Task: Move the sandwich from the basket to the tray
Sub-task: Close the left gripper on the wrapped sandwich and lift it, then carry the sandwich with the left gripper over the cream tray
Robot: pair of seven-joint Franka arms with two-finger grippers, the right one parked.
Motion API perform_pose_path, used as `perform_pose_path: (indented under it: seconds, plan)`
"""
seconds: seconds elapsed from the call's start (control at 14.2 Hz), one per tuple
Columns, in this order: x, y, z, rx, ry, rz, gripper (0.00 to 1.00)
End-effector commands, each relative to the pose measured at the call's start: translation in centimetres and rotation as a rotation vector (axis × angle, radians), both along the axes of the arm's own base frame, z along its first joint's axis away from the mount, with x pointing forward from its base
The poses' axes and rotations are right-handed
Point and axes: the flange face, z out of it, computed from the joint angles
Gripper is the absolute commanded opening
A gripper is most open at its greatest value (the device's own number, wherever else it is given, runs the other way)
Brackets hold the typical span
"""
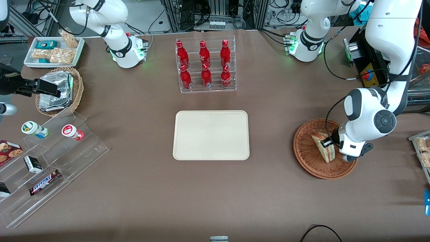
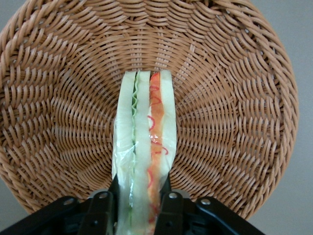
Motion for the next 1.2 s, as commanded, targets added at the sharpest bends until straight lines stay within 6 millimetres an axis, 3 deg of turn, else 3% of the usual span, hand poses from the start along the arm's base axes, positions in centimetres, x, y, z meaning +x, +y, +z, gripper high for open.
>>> perform_pose_path:
  seconds: [0.0,0.28,0.35,0.49,0.56,0.7,0.84,1.05,1.12]
  plan:
    - [0.6,-0.2,1.6,0.004,-0.034,0.008,0.2]
    - [1.5,-0.8,5.9,0.002,-0.051,-0.005,0.17]
    - [1.9,-1.6,6.8,0.001,-0.043,-0.015,0.17]
    - [1.9,-5.2,8.2,-0.009,-0.036,-0.084,0.18]
    - [1.6,-7.5,8.6,-0.015,-0.04,-0.155,0.18]
    - [0.5,-14.5,8.2,-0.042,-0.035,-0.277,0.18]
    - [-1.4,-20.8,6.9,-0.047,-0.01,-0.322,0.18]
    - [-4.7,-32.7,5.6,-0.046,0.001,-0.383,0.18]
    - [-5.2,-35.6,5.1,-0.051,0.002,-0.373,0.18]
